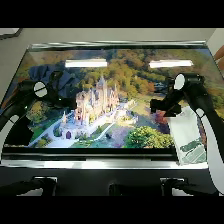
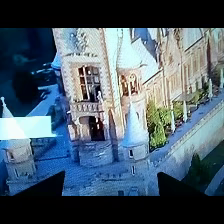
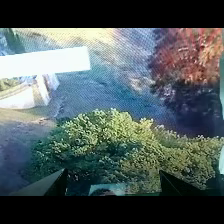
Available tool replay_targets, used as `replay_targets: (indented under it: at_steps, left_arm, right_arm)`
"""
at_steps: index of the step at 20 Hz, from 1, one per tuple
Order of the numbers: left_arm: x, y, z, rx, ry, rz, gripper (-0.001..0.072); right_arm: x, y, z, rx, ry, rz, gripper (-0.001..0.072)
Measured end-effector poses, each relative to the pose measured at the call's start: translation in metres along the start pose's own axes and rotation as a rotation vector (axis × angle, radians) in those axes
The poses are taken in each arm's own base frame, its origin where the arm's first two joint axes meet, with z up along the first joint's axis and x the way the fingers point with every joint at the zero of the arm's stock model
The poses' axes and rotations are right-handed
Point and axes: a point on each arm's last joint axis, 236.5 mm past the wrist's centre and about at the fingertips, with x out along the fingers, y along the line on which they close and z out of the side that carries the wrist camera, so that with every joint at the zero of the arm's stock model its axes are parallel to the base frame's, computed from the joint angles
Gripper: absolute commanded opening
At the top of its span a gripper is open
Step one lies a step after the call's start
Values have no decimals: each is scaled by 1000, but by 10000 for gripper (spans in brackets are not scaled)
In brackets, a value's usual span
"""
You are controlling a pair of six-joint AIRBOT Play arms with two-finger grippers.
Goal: Fold the shirts.
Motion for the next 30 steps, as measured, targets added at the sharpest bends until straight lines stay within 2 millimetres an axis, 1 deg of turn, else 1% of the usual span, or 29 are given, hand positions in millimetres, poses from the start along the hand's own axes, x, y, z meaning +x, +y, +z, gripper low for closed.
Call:
replay_targets:
  at_steps: [13,17,19,20,21,22,23,24,25,26,27,28,30]
  left_arm:
    - [0,0,0,0,0,0,711]
    - [0,-1,3,-4,-12,-5,714]
    - [-6,1,5,28,-9,5,719]
    - [-14,14,9,53,-11,45,719]
    - [-25,37,15,61,-20,116,718]
    - [-41,70,24,44,-36,205,717]
    - [-56,102,27,5,-42,271,717]
    - [-70,137,25,-62,-37,325,717]
    - [-80,173,16,-155,-21,367,718]
    - [-85,205,1,-247,7,392,718]
    - [-87,235,-20,-348,40,407,718]
    - [-85,258,-39,-427,68,408,717]
    - [-74,294,-77,-579,105,392,718]
  right_arm:
    - [0,0,0,0,-1,0,670]
    - [-1,5,19,0,-82,22,669]
    - [-1,7,25,0,-104,29,669]
    - [-2,7,26,0,-111,31,670]
    - [-2,7,26,0,-111,31,669]
    - [-2,7,27,0,-114,32,669]
    - [-2,7,27,0,-114,32,668]
    - [-2,8,27,0,-115,32,668]
    - [-2,7,27,0,-113,32,668]
    - [-1,7,25,0,-107,30,668]
    - [-1,6,23,0,-98,27,667]
    - [-1,6,21,0,-89,25,667]
    - [-1,5,18,0,-74,22,667]
